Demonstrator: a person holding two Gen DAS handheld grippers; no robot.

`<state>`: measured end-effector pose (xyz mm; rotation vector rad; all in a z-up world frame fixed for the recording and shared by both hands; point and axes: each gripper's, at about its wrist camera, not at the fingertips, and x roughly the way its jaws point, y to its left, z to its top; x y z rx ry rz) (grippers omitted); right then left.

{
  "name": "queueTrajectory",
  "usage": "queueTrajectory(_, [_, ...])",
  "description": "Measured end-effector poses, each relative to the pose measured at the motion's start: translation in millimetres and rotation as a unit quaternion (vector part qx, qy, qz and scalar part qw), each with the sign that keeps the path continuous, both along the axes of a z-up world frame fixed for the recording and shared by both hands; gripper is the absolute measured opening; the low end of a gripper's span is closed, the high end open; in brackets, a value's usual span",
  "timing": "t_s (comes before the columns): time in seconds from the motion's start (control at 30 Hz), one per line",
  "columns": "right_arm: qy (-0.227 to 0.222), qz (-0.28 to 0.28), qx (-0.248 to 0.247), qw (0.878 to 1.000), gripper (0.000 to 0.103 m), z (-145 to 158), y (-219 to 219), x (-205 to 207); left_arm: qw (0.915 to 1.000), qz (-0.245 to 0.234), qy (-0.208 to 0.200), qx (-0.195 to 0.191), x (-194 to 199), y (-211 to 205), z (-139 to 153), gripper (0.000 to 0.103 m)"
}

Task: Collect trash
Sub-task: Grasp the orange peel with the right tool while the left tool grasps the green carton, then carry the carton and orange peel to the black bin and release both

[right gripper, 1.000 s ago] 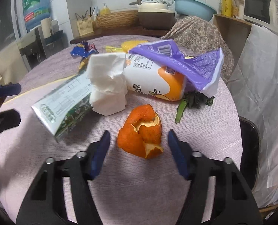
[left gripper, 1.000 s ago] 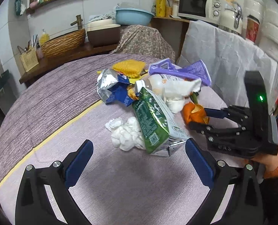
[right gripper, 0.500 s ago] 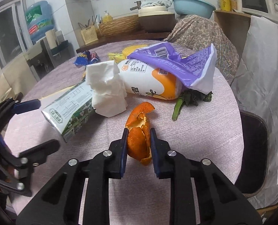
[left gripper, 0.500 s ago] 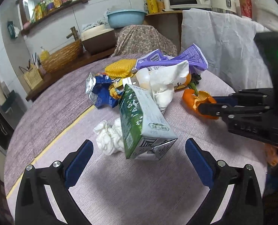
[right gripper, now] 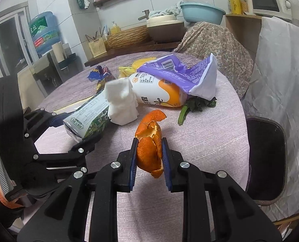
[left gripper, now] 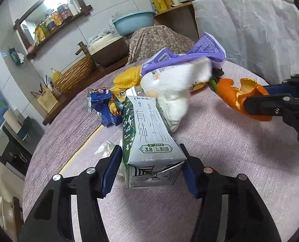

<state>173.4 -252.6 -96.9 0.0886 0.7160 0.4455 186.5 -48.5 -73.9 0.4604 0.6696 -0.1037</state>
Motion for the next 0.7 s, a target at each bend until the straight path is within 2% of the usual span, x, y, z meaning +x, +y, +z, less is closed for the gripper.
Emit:
queueTrajectory(0.13, [-0.002,-0.003,0.003,1.0,0.023,1.0,-2.7,-1.8,0.9998,-0.001,-0.018,-0.008,-7.9,2.6,8.4,0.053])
queueTrajectory(0.27, [-0.013,-0.002,0.008,1.0,0.023,5.8,-4.9,-7.3,0.9988,-0.004,-0.032,-0.038,-15.3,12.2,24.7,0.052])
queueTrajectory(0.37, [-0.021,-0.002,0.011,1.0,0.023,11.3,-6.7,-10.7,0.9961,-0.011,-0.044,-0.076,-21.5,24.6,44.6,0.052])
queueTrajectory(0.57, [-0.034,0.002,0.017,0.999,0.023,20.6,-7.0,-17.1,0.9865,-0.028,-0.023,-0.16,-14.8,44.3,67.2,0.051])
queueTrajectory(0.7, [-0.036,0.007,0.019,0.999,0.023,22.5,-5.4,-18.1,0.9835,-0.029,-0.026,-0.177,-11.0,47.6,74.0,0.051])
